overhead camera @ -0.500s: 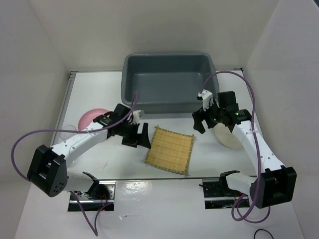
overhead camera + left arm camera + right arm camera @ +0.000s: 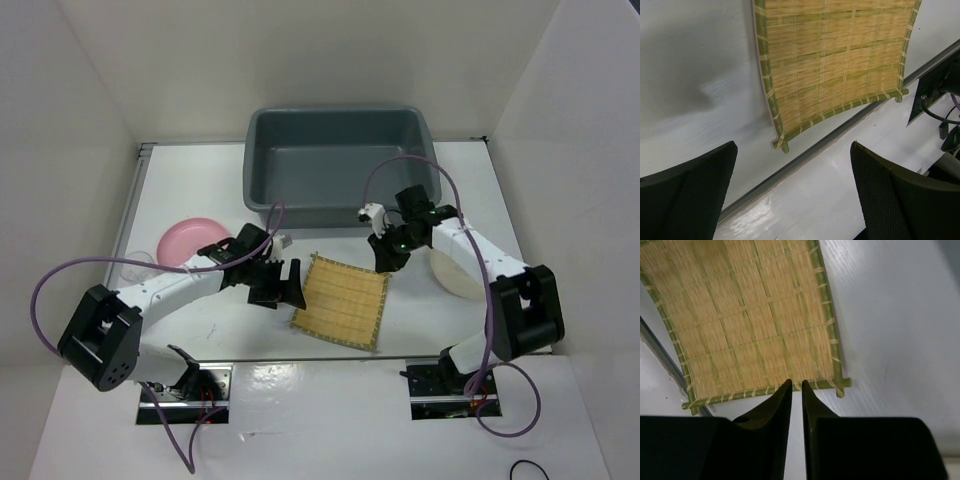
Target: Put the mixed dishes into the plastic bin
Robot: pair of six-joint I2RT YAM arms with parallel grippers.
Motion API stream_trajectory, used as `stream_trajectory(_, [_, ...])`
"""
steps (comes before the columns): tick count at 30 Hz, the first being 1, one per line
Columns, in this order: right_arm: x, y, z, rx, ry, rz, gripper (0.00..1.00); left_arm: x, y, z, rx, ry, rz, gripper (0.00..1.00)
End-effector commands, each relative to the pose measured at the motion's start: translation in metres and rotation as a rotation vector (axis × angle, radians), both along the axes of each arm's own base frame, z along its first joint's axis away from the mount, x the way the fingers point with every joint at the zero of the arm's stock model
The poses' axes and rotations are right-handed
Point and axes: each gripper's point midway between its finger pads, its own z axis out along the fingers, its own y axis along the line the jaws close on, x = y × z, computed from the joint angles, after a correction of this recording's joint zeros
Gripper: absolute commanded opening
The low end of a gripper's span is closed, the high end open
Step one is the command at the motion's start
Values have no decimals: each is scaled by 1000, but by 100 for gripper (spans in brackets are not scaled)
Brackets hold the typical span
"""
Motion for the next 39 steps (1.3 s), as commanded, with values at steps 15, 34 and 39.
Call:
stream_trajectory(15, [10, -13, -64, -258, 36, -31, 0, 2, -17, -35, -50, 16, 13, 100])
stream_trajectory(34, [-1, -16, -101, -316, 141, -3, 0, 12, -72, -21, -290, -33, -46, 85])
stream_trajectory(39, [-1, -16, -95, -311, 131, -5, 0, 7, -79, -5, -287, -57, -64, 24])
